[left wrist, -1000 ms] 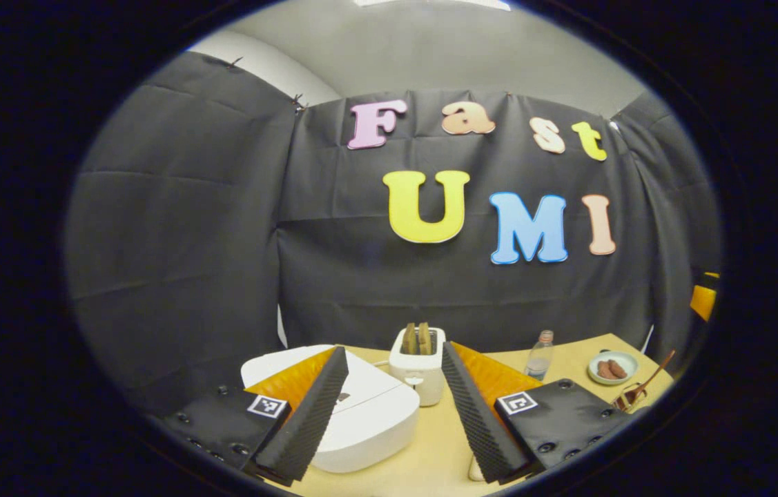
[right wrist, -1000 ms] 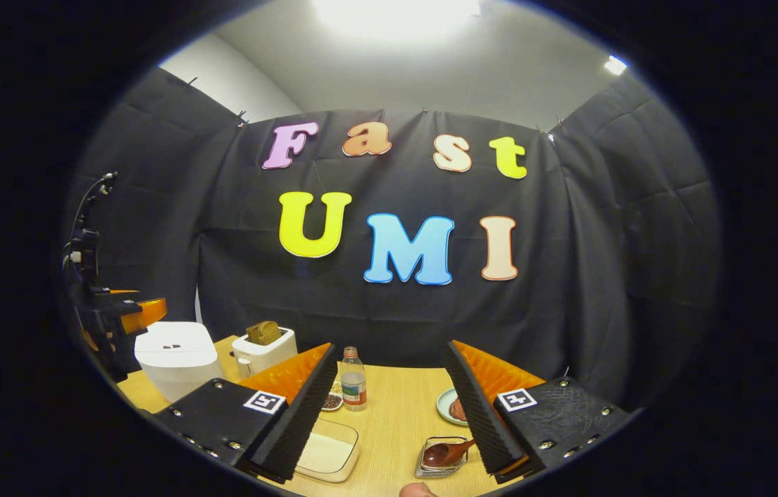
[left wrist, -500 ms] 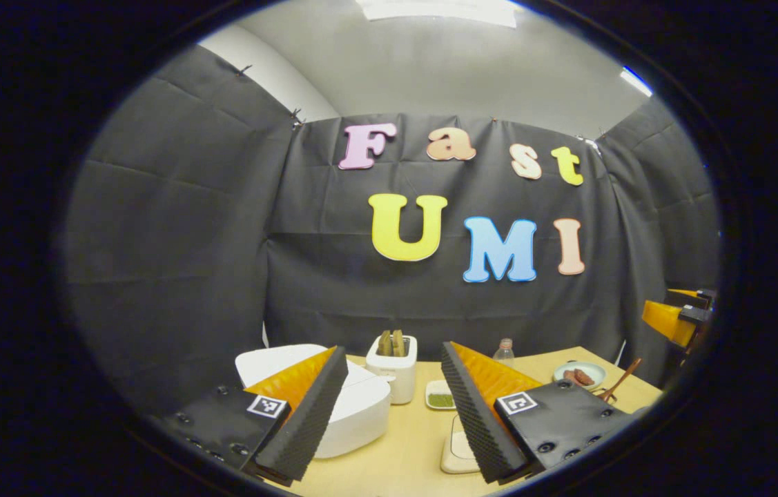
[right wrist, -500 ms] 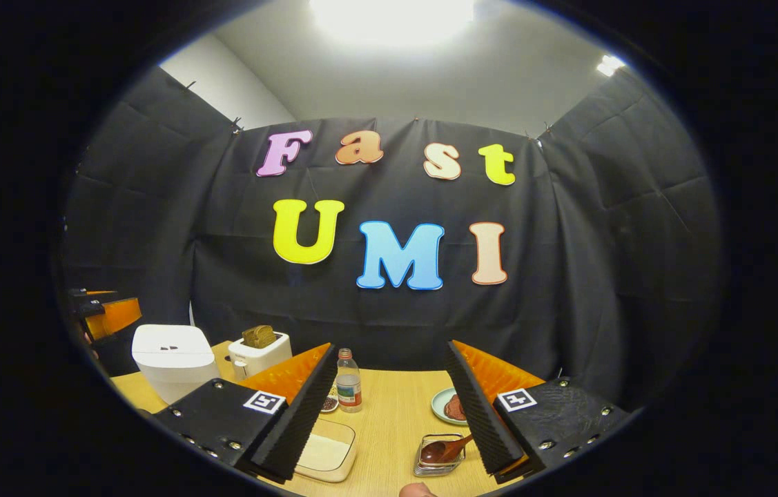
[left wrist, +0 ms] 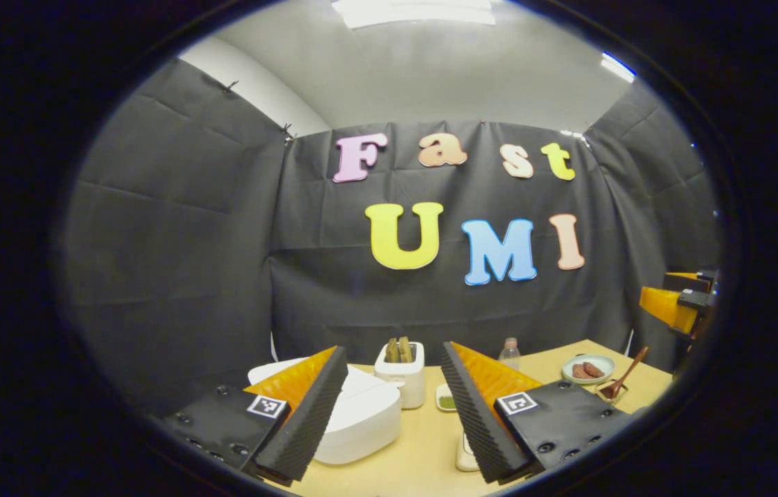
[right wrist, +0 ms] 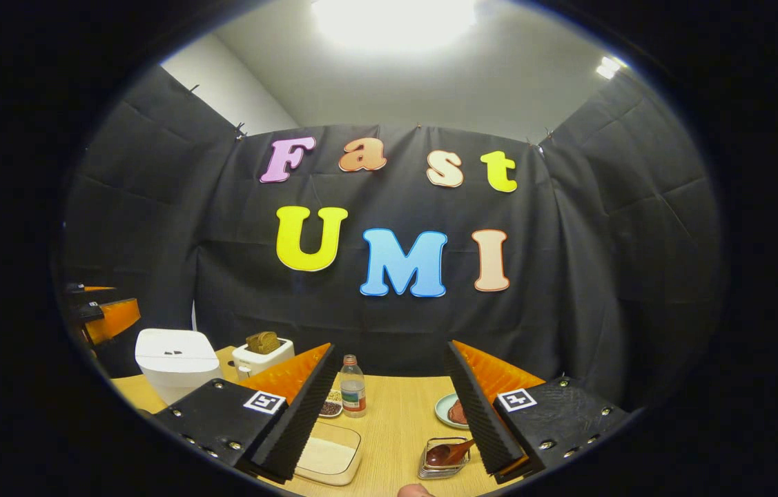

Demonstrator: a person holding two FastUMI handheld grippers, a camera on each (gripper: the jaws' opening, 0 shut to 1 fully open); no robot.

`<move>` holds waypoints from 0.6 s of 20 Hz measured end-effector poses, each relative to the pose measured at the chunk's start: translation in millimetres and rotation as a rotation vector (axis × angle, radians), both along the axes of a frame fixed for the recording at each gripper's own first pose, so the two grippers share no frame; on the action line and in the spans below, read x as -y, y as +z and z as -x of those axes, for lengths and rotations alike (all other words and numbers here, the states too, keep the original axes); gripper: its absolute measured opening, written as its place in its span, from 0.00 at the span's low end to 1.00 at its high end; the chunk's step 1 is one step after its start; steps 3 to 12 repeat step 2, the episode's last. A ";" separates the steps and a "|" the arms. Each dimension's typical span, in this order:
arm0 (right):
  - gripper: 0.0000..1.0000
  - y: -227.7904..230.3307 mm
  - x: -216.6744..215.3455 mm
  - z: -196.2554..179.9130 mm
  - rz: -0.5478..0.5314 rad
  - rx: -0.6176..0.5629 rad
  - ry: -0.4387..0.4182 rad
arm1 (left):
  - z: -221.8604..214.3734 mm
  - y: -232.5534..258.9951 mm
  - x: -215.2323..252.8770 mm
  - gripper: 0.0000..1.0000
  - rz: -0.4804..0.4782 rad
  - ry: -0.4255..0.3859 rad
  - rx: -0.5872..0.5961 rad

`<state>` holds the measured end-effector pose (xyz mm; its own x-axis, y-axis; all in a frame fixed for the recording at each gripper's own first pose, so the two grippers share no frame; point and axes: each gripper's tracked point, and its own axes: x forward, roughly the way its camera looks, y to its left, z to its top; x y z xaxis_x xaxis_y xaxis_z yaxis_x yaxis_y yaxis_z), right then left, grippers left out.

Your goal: Close the left gripper, press the button to open the rice cooker; take a wooden spoon from the chopstick holder with the right hand, scoop a spoonful of rice and pour it into the rice cooker, then put the wooden spoon back into the chopstick holder.

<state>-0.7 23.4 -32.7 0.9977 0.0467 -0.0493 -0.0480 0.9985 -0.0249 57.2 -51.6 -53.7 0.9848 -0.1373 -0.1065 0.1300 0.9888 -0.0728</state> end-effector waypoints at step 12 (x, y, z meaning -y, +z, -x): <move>0.96 -1.4 -2.0 -2.0 -0.005 -0.007 0.003 | 0.4 4.5 1.0 0.92 0.000 -0.003 0.012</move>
